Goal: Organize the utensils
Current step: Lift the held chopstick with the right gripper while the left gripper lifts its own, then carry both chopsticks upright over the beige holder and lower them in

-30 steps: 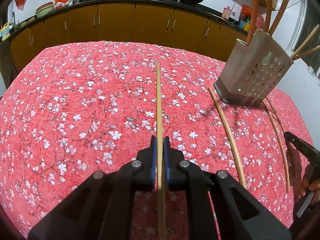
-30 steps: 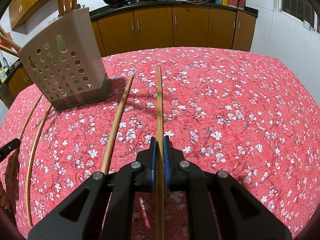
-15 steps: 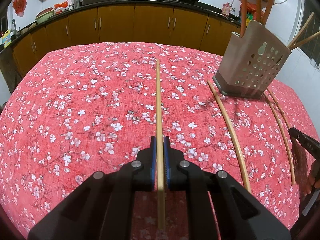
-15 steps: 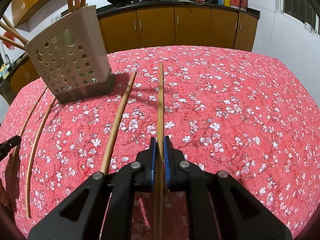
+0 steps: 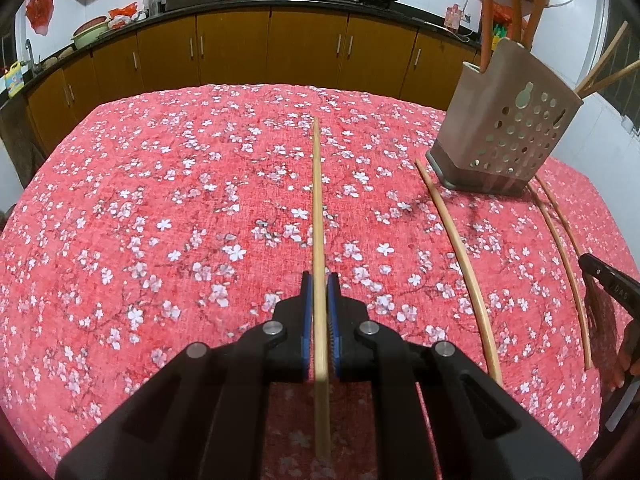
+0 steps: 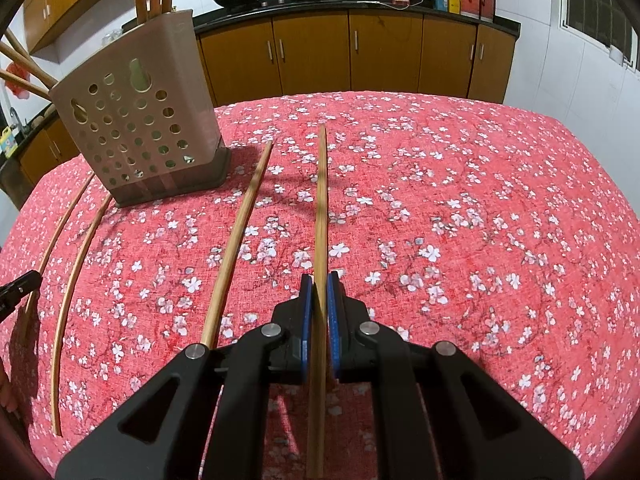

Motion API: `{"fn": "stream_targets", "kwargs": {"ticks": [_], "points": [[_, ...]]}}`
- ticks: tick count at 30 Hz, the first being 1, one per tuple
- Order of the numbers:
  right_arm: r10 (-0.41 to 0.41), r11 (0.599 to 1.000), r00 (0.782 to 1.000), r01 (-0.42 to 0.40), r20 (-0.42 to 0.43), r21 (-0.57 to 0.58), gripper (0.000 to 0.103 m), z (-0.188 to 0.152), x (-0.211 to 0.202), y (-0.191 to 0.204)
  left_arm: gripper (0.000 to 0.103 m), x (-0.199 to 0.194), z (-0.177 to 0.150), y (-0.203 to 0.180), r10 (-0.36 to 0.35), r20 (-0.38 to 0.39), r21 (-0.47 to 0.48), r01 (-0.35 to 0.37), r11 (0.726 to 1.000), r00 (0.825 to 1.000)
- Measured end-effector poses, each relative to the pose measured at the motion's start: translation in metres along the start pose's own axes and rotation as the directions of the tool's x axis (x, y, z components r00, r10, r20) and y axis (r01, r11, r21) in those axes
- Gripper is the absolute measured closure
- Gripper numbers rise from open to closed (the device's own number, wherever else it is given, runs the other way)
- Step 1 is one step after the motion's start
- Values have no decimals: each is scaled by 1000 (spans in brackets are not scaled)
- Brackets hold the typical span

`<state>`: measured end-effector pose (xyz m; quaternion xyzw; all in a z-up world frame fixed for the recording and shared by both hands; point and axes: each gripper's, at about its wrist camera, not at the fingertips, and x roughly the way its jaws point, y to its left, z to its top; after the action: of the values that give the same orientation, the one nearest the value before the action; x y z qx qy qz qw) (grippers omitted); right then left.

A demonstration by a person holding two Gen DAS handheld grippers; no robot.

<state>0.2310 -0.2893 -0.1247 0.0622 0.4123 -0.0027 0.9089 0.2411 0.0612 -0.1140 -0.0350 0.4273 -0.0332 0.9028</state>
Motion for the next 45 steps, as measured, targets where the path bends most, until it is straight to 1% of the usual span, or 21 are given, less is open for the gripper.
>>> {"fn": "stream_targets", "kwargs": {"ticks": [2,5,9,12,14,19,21,25,28,29,32,33,36,39,41,43,45], "points": [[13,1000,1000,-13,0,11,94,0,0,-3,93,-3,-2,1,-4,-6,-15,4,1000,1000],[4,1000,1000,-4,-2,-2,94,-2,-2,-2,93,-7,-6,2,-12,-15,-28,11,1000,1000],[7,1000,1000,-7,-3,-22,94,-8,-6,0,93,-13,-14,-1,-2,-16,-13,2,1000,1000],[26,1000,1000,-26,-8,1,94,-11,-8,-4,93,-18,-20,-6,16,-4,10,-16,1000,1000],[23,1000,1000,-23,-4,2,94,-13,-10,-4,93,-19,-24,-10,30,3,25,-30,999,1000],[17,1000,1000,-17,-3,-7,95,-14,-15,-3,95,-18,-23,-12,31,-4,38,-31,999,999],[38,999,999,-38,29,1,95,-13,-26,-5,95,-21,-19,-10,22,-12,29,-22,999,1000],[46,999,993,-47,108,7,95,-6,-57,-11,95,-43,-8,-8,12,41,29,-13,999,999],[50,998,983,-54,177,20,95,2,-79,-16,95,-64,3,-6,0,97,24,-2,1000,995],[50,998,981,-56,190,24,95,4,-83,-17,95,-73,7,-6,-7,125,22,4,1000,992],[50,997,963,-64,264,43,95,10,-102,-22,95,-92,17,-7,-24,185,20,21,1000,982],[49,997,957,-66,286,49,95,12,-108,-24,95,-101,21,-7,-33,215,16,30,999,976],[49,995,935,-75,351,62,95,18,-120,-27,95,-117,31,-8,-58,274,-2,61,998,960],[50,994,916,-85,397,71,95,25,-127,-28,95,-134,39,-7,-79,328,-15,89,996,941],[51,993,909,-89,414,73,95,28,-132,-28,95,-143,46,-8,-93,361,-19,107,994,928],[54,993,900,-94,433,73,95,32,-136,-27,95,-147,50,-10,-102,377,-17,117,993,921],[54,993,896,-94,441,69,95,33,-137,-26,95,-151,54,-12,-106,392,-14,121,993,914]]}}
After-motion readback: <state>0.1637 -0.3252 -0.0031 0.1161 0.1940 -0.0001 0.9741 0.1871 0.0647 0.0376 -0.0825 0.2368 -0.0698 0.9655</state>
